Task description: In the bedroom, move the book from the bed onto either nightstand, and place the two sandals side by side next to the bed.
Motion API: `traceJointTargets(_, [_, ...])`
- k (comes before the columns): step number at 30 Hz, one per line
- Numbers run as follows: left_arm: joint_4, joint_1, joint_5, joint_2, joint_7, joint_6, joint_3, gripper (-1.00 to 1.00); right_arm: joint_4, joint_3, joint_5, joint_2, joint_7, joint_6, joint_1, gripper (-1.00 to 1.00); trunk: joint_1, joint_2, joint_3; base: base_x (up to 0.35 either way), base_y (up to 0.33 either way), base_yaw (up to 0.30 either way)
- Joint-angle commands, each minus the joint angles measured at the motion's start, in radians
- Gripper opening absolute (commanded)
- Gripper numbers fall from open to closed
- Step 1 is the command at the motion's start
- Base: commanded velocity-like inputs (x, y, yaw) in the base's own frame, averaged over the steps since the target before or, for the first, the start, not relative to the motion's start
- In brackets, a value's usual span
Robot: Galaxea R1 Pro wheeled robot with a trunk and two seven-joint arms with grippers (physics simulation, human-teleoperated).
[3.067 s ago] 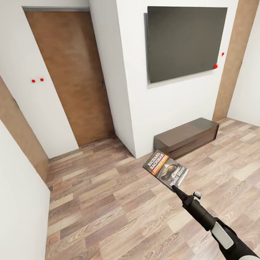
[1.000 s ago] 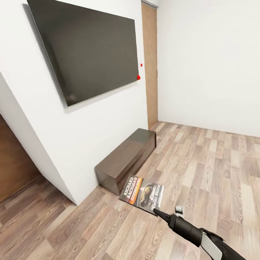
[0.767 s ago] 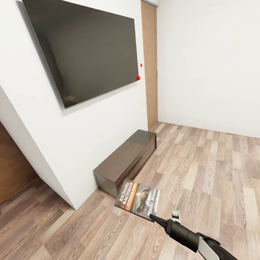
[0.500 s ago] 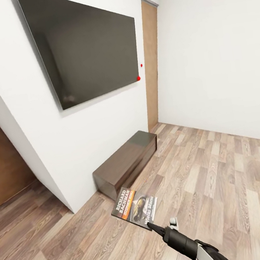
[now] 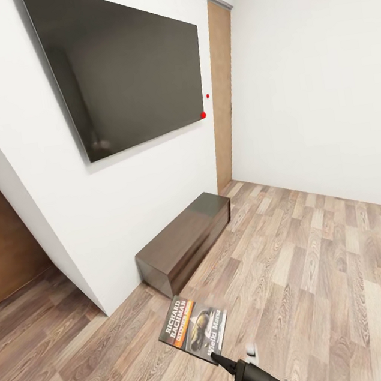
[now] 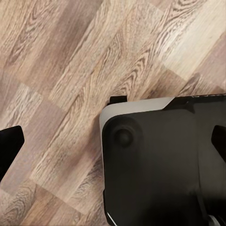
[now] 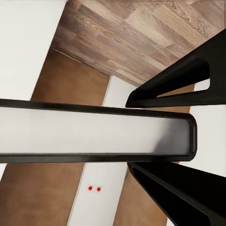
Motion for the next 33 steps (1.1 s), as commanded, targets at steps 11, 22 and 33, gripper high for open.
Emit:
traceJointTargets(11, [0.000, 0.001, 0.005, -0.007, 0.005, -0.030, -0.009, 1.00, 0.152, -0.001, 0.002, 0.011, -0.003, -0.059, -0.001, -1.00, 0.001, -0.002, -0.002, 0.003, 0.000, 0.000])
traceJointTargets(22, [0.000, 0.001, 0.006, -0.013, 0.005, -0.034, -0.009, 1.00, 0.175, 0.010, 0.141, 0.013, -0.073, -0.084, -0.001, -1.00, 0.001, -0.002, -0.002, 0.000, 0.000, 0.000])
traceJointTargets(33, [0.000, 0.001, 0.007, -0.028, 0.005, -0.035, -0.009, 1.00, 0.181, 0.005, 0.179, 0.012, -0.105, -0.084, -0.001, -1.00, 0.001, -0.002, -0.002, 0.000, 0.000, 0.000])
